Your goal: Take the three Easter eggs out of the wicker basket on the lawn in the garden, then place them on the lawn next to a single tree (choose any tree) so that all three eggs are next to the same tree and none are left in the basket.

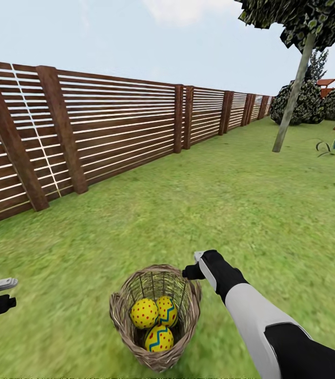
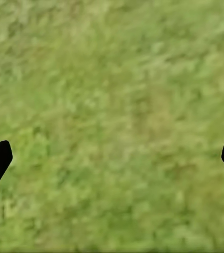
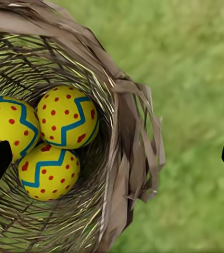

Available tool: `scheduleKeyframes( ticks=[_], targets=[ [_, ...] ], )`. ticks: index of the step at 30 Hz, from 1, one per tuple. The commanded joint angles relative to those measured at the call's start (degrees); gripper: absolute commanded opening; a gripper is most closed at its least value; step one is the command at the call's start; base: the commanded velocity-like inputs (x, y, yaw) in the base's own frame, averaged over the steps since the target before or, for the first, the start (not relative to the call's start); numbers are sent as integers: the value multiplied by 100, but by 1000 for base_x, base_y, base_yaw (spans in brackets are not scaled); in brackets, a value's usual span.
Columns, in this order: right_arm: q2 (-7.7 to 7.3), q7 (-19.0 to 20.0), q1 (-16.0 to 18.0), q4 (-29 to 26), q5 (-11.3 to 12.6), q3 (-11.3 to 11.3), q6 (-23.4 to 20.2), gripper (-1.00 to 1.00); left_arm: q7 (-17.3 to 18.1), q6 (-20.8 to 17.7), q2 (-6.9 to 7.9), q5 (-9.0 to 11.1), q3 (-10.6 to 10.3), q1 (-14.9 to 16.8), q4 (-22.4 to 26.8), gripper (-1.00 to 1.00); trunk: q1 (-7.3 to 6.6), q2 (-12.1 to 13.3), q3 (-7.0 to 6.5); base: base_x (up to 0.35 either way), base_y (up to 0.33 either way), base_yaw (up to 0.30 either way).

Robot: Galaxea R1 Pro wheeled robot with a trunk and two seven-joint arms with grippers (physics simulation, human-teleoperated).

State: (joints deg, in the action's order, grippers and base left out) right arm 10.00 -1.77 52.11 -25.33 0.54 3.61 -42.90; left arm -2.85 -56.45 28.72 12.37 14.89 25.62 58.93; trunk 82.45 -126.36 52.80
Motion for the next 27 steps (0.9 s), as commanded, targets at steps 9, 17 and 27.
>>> scheduleKeyframes(
  ticks=[9, 17, 27],
  targets=[
    [0, 13, 6, -7, 15, 17, -74, 100, -31, -24, 10, 47, 4, 4, 5, 100, 197, -365, 168, 0, 0, 0],
    [0, 36, 4, -3, 16, 17, -86, 100, -36, -21, 7, 47, 5, 4, 1, 100, 373, -686, 311, 0, 0, 0],
    [0, -16, 9, -9, -27, 14, -77, 100, -40, -15, 5, 47, 4, 3, -4, 100, 483, -886, 401, 0, 0, 0]
  ],
)
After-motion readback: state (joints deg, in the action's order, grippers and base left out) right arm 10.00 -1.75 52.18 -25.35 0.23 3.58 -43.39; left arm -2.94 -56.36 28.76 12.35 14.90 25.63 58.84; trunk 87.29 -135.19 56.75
